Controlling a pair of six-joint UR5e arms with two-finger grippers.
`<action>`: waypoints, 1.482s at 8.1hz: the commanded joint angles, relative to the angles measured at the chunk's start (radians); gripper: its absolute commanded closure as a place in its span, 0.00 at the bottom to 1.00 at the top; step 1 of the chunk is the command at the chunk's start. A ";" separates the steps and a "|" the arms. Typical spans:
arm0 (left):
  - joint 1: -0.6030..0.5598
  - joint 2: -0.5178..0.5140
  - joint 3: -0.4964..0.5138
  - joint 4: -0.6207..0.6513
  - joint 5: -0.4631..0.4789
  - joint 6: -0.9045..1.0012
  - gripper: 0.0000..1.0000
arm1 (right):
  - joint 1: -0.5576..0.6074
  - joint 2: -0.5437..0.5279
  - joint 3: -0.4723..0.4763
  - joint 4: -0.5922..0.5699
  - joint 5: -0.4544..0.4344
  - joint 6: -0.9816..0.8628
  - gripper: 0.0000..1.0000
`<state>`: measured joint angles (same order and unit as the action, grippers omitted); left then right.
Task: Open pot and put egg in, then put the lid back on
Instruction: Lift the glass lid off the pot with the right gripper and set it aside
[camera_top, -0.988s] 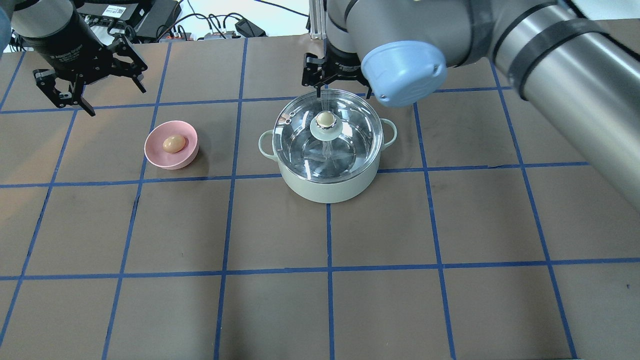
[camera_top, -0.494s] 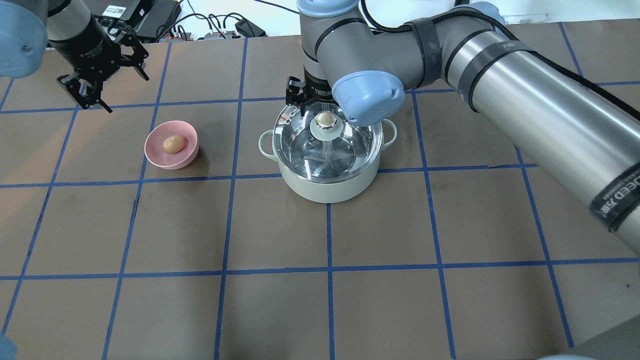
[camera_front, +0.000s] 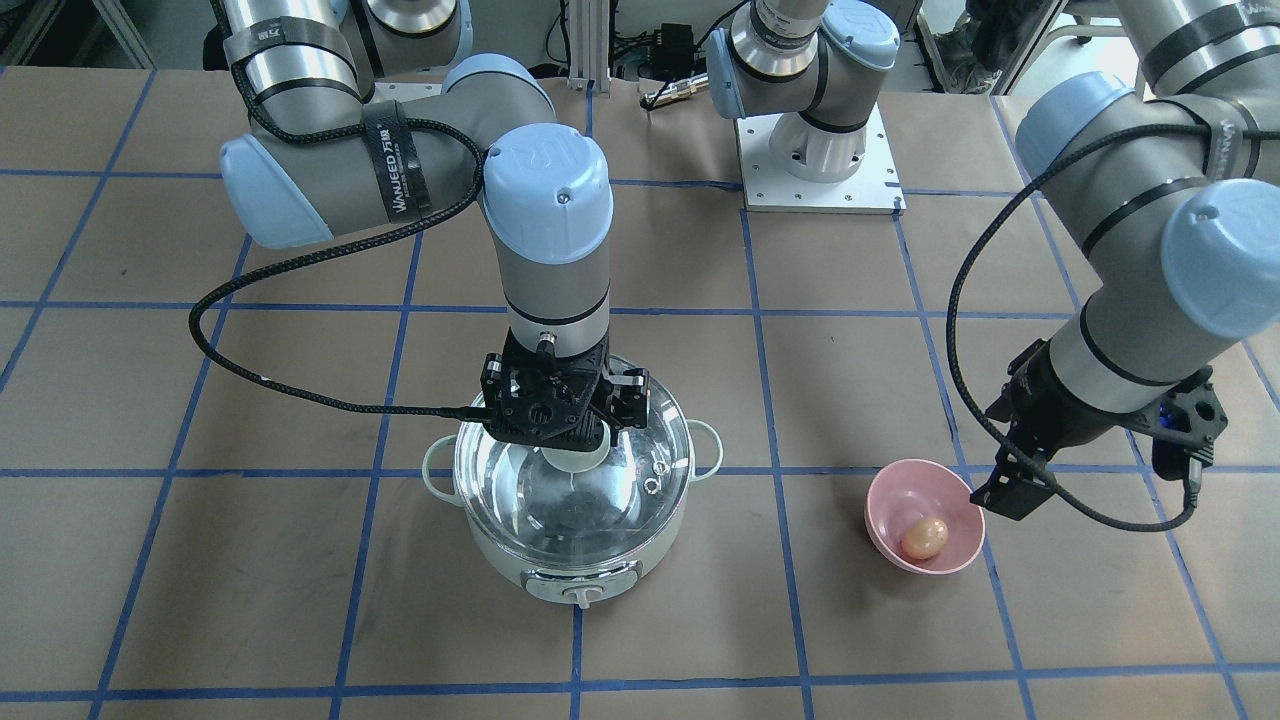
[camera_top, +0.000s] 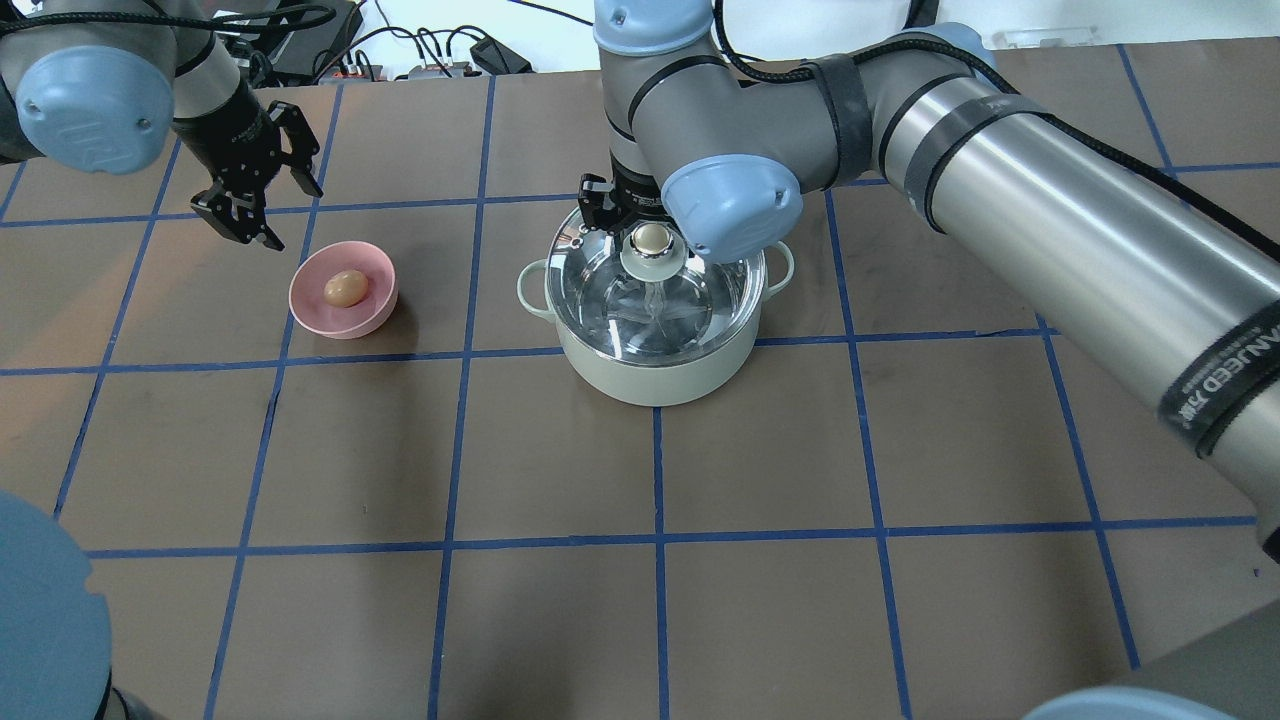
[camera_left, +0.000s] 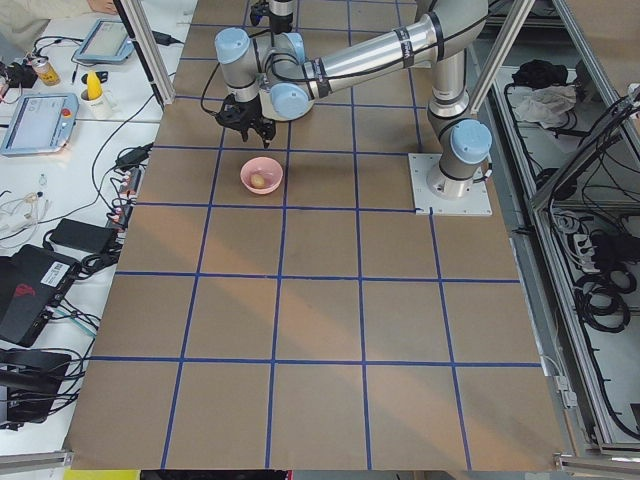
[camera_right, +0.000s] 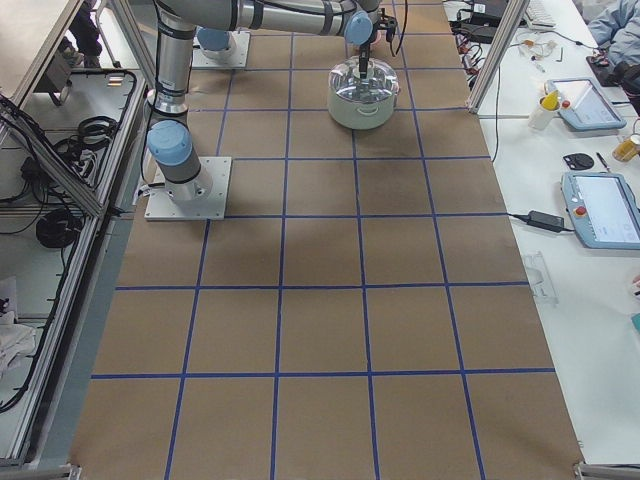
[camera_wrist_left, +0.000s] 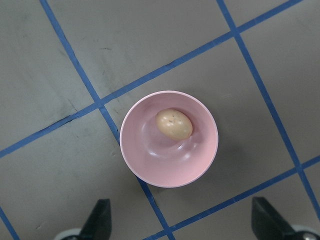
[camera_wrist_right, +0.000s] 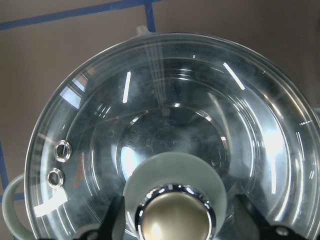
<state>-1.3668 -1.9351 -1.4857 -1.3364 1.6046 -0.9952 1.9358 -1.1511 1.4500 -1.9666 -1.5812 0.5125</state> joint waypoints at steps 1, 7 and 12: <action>0.000 -0.073 0.001 0.000 0.000 -0.008 0.36 | 0.000 0.001 0.000 -0.001 0.004 0.000 0.44; 0.017 -0.131 -0.010 -0.001 0.012 0.004 0.31 | -0.027 -0.045 -0.057 0.052 0.009 -0.072 0.68; 0.038 -0.116 -0.011 0.000 0.052 -0.003 0.24 | -0.302 -0.192 -0.049 0.205 -0.002 -0.467 0.71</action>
<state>-1.3299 -2.0515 -1.4954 -1.3351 1.6529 -0.9966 1.7367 -1.2966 1.3960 -1.8049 -1.5747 0.1906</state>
